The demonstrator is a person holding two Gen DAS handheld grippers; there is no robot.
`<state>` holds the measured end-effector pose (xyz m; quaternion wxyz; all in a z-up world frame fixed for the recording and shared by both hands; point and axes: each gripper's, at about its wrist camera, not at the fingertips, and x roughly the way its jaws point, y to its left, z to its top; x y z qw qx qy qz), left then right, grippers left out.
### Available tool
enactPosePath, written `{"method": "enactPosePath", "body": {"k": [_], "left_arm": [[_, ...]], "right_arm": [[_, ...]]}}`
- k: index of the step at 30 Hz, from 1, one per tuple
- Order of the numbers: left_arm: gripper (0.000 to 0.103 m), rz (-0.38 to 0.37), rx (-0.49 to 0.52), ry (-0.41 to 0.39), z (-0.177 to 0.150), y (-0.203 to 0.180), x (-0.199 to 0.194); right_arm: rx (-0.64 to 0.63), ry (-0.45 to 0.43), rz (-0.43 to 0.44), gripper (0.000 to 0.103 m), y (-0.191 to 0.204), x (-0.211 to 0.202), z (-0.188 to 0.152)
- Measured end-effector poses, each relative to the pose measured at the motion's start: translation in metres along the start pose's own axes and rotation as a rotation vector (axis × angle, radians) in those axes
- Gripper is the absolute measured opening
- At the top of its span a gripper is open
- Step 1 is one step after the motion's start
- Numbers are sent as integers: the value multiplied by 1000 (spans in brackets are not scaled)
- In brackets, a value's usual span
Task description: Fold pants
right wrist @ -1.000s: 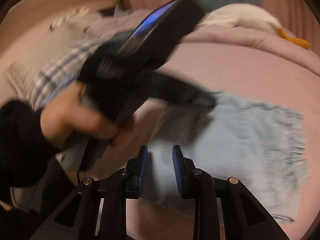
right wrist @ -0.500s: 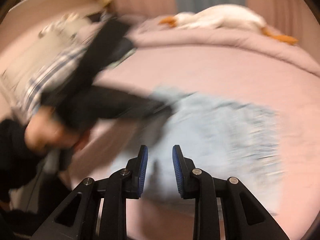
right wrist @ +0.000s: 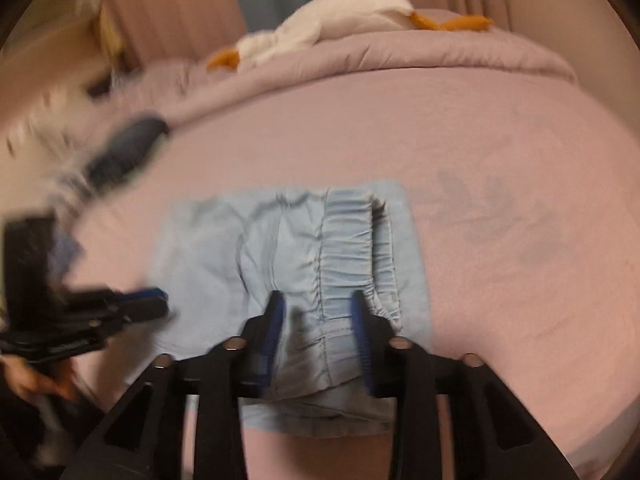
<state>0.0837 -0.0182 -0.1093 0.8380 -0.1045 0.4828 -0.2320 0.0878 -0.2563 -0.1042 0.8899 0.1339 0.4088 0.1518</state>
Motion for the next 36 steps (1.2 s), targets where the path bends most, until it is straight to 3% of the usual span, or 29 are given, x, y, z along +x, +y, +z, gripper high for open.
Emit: {"method": "enactPosePath", "body": {"k": [1, 2, 3, 6, 11, 16, 22, 25, 29, 32, 36], "left_arm": [[85, 5, -61, -20, -2, 9, -4], [86, -9, -119, -39, -4, 19, -7], [86, -29, -157, -26, -5, 27, -6], [86, -56, -227, 6, -10, 39, 3], [86, -214, -284, 41, -9, 36, 18], [83, -254, -239, 72, -3, 27, 30], [66, -264, -251, 90, 9, 22, 47], [51, -250, -270, 97, 12, 23, 48], [29, -193, -273, 105, 12, 29, 42], [21, -138, -215, 76, 14, 19, 32], [17, -127, -166, 6, 22, 17, 15]], "right_arm": [[66, -16, 19, 60, -15, -5, 2], [112, -21, 18, 75, -21, -2, 0], [146, -21, 15, 77, -28, 0, -4], [262, 13, 49, 77, -60, 2, -9], [347, 111, 182, 77, -69, 19, -21], [320, 162, 327, 78, -54, 38, -10], [233, 189, 313, 80, -29, 47, 2], [201, 171, 307, 65, -20, 45, -2], [171, 155, 234, 57, -12, 38, -4], [176, 130, 226, 50, -7, 27, 1], [118, 75, 225, 42, 12, 15, 12]]}}
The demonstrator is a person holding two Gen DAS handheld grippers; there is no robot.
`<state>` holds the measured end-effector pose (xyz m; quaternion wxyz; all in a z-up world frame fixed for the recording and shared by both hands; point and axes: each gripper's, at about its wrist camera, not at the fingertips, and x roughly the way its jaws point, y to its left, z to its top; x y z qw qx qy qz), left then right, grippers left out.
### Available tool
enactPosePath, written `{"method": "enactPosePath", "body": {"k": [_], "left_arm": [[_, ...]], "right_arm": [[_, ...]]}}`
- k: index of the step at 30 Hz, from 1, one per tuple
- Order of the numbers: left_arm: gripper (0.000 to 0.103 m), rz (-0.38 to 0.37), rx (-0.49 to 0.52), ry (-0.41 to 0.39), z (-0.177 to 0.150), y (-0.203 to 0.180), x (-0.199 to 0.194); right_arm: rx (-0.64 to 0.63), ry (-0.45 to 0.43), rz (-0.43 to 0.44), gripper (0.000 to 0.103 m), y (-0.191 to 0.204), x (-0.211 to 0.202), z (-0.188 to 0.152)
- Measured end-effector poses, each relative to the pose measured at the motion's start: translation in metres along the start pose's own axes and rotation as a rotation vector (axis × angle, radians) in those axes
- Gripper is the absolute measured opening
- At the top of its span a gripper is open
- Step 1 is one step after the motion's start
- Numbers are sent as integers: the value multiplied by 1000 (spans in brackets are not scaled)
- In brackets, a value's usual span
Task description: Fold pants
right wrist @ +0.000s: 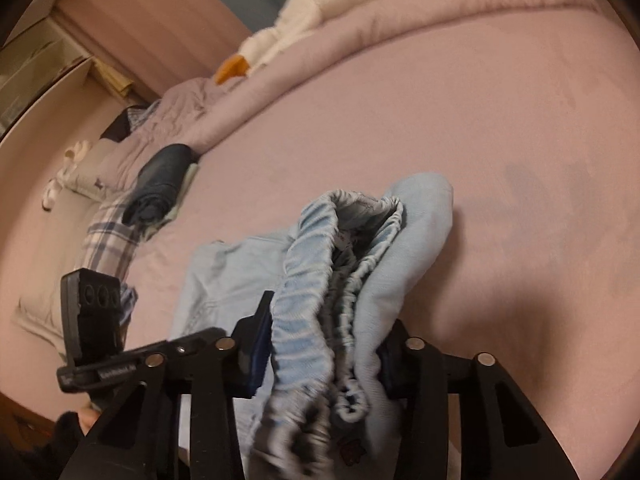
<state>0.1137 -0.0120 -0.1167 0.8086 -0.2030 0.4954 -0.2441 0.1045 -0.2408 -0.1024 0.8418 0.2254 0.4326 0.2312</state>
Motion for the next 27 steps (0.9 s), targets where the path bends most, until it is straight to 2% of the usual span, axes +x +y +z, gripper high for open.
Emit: {"method": "enactPosePath", "body": {"k": [4, 10, 14, 19, 22, 25, 26, 27], "left_arm": [[17, 13, 30, -66, 21, 2, -19], [17, 83, 61, -129, 66, 24, -34], [17, 113, 30, -117, 96, 53, -26], [17, 156, 0, -88, 115, 82, -9], [19, 228, -3, -62, 118, 99, 5], [35, 237, -22, -59, 117, 114, 9], [49, 254, -25, -60, 116, 116, 9], [56, 280, -26, -66, 117, 118, 9]], "right_arm": [[-96, -54, -11, 41, 27, 0, 12], [-138, -85, 9, 40, 46, 28, 48], [-168, -80, 9, 40, 54, 58, 74], [-161, -45, 6, 40, 52, 97, 98], [-158, -13, -35, 42, 48, 118, 101], [-139, 0, -96, 50, 36, 129, 101], [-120, 14, -103, 55, 29, 131, 101], [-110, 23, -112, 60, 24, 133, 101]]}}
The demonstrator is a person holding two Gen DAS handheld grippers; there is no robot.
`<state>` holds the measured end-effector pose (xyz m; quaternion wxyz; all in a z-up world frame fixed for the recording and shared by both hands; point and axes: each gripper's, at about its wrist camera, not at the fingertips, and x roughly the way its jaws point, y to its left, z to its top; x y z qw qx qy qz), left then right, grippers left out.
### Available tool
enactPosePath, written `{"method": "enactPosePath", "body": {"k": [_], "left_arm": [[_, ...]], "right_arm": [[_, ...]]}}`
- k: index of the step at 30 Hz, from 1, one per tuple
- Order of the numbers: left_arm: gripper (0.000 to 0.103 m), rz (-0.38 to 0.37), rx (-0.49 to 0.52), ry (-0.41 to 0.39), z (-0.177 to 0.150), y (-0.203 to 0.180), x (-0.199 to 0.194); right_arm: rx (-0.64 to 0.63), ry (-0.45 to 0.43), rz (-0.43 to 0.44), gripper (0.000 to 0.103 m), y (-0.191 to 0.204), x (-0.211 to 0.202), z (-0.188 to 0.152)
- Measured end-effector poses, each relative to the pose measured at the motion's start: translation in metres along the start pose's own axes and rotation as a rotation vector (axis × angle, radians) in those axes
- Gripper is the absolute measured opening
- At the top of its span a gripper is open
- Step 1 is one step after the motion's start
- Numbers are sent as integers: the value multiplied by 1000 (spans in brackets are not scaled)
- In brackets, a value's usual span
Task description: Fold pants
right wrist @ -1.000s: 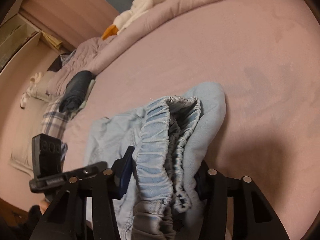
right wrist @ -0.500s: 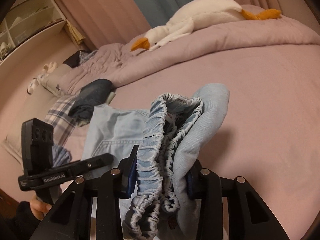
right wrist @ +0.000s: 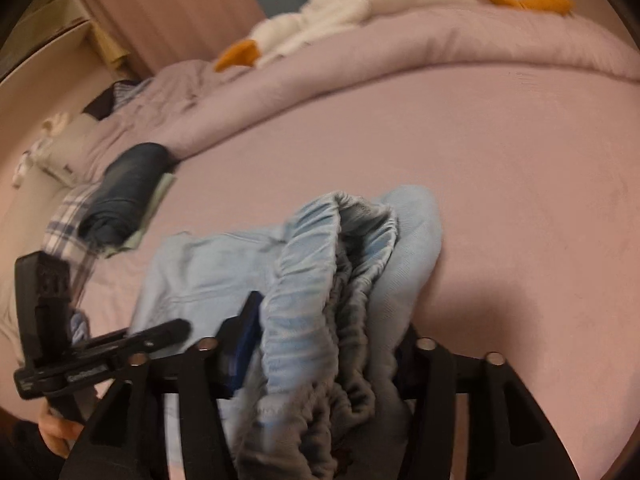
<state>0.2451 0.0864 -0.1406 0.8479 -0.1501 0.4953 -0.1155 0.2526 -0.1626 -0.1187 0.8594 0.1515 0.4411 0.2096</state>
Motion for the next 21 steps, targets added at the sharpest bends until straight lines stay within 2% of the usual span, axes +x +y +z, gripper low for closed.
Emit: {"method": "enactPosePath", "body": {"k": [2, 4, 7, 12, 16, 18, 21], "left_arm": [[59, 33, 23, -31, 0, 1, -7], [64, 80, 45, -38, -3, 1, -15], [64, 125, 105, -67, -12, -6, -30], [67, 148, 190, -93, -34, -19, -35], [68, 198, 220, -43, -50, -18, -12], [81, 212, 202, -66, -50, -13, -10], [81, 225, 194, -57, -48, -12, -13]], "right_arm": [[26, 30, -12, 67, -10, 3, -3], [39, 30, 9, 67, -16, -4, -6], [41, 17, -3, 67, -13, -20, -5], [-26, -54, -59, 67, 1, -52, -15], [-122, -24, -193, 68, 12, -51, -38], [-187, 12, -260, 68, 15, -37, -50], [-187, -12, -279, 74, 12, -30, -53]]}}
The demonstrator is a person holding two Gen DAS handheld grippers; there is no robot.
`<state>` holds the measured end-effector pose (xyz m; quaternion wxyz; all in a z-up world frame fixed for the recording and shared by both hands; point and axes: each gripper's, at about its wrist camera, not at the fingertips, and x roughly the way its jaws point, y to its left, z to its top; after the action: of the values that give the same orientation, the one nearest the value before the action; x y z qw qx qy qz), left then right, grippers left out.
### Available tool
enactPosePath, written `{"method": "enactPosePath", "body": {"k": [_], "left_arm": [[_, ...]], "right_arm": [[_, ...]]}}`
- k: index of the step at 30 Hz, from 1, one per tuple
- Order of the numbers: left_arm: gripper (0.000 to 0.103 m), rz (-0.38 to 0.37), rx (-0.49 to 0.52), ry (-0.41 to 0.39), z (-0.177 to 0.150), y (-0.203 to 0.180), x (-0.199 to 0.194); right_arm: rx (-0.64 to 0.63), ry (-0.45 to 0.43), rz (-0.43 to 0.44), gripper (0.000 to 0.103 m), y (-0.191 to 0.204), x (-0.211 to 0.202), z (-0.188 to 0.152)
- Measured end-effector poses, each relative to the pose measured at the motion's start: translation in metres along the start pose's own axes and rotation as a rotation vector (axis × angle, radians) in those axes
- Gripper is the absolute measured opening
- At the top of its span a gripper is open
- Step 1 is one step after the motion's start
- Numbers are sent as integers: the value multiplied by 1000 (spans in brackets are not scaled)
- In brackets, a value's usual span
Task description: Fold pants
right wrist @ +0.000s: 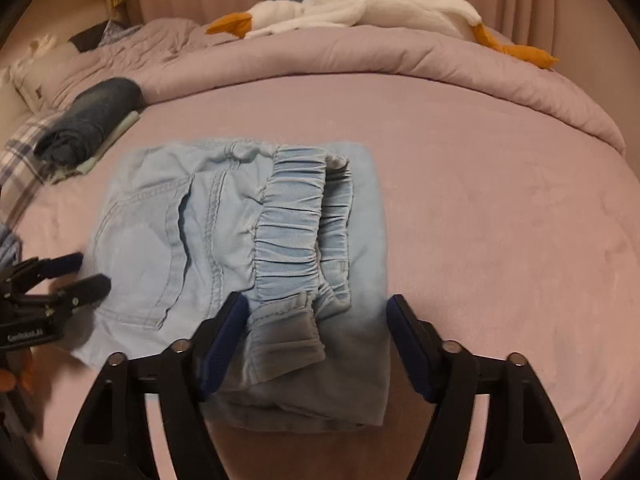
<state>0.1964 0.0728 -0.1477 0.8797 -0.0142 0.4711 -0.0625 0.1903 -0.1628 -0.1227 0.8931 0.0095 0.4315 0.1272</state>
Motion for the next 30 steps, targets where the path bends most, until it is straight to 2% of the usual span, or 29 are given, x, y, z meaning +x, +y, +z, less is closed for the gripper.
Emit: {"method": "enactPosePath", "body": {"k": [3, 6, 7, 9, 11, 14, 17, 19, 21, 22, 26, 30], "left_arm": [[80, -3, -5, -7, -3, 1, -14], [80, -12, 8, -21, -10, -5, -26], [80, -11, 17, -16, -12, -11, -25], [80, 0, 36, 9, -19, -17, -19], [80, 2, 30, 17, -23, -19, -18], [79, -3, 17, -6, -23, -20, -36], [81, 5, 18, -54, -21, -27, -65], [88, 6, 13, -75, -18, -31, -84], [101, 14, -2, -104, -17, -38, -110], [103, 17, -5, -113, -17, -40, -118], [103, 13, -37, -159, -16, -48, -165], [103, 29, -57, -179, -16, -54, -204]], "right_arm": [[78, 14, 20, 74, -10, -3, 2], [81, -64, 6, 74, -9, -27, 0], [72, -81, 27, 74, -7, -33, -2], [56, -55, 40, 74, -2, -29, -7], [32, 5, -3, 74, 2, -13, -13], [58, 5, -6, 74, 1, -19, -11], [52, -21, 1, 74, 2, -45, -14], [38, -52, 7, 75, 7, -66, -14], [24, -71, 25, 75, 12, -85, -14], [18, -75, 31, 76, 16, -95, -14], [-29, -129, 16, 97, 32, -134, -9], [-22, -213, 9, 98, 38, -180, -3]]}}
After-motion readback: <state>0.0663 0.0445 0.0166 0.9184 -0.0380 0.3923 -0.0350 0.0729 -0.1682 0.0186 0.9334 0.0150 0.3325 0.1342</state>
